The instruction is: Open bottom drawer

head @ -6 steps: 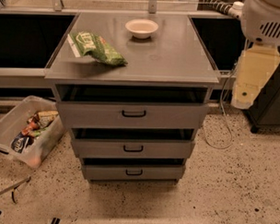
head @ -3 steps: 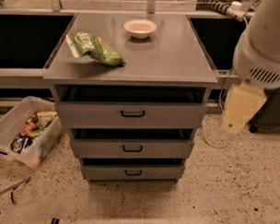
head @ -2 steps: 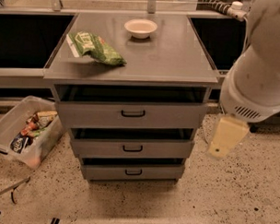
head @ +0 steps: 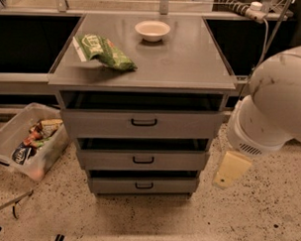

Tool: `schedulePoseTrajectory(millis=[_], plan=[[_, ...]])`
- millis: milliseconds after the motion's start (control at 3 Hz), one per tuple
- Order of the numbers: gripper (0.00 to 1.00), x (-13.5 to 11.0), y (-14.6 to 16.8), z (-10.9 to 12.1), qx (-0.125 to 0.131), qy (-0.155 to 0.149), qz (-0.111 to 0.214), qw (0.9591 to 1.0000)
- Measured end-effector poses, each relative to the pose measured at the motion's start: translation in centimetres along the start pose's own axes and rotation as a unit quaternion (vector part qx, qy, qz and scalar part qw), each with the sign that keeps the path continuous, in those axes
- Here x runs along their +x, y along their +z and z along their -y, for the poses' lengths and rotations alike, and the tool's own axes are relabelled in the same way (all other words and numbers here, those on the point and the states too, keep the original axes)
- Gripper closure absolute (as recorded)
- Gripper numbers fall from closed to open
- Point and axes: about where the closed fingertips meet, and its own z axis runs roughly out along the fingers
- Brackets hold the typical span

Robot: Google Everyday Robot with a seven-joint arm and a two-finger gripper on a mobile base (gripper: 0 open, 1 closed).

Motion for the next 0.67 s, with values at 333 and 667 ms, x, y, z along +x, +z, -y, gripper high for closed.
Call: schedulePoseTrajectory(millis=[333,667], plan=[[0.00,0.1,4.1,-1.8,-0.018,0.007,0.009,0.9998],[0.00,0.3,9.5,-5.3,-0.040,0.015,0.037,0.9984]])
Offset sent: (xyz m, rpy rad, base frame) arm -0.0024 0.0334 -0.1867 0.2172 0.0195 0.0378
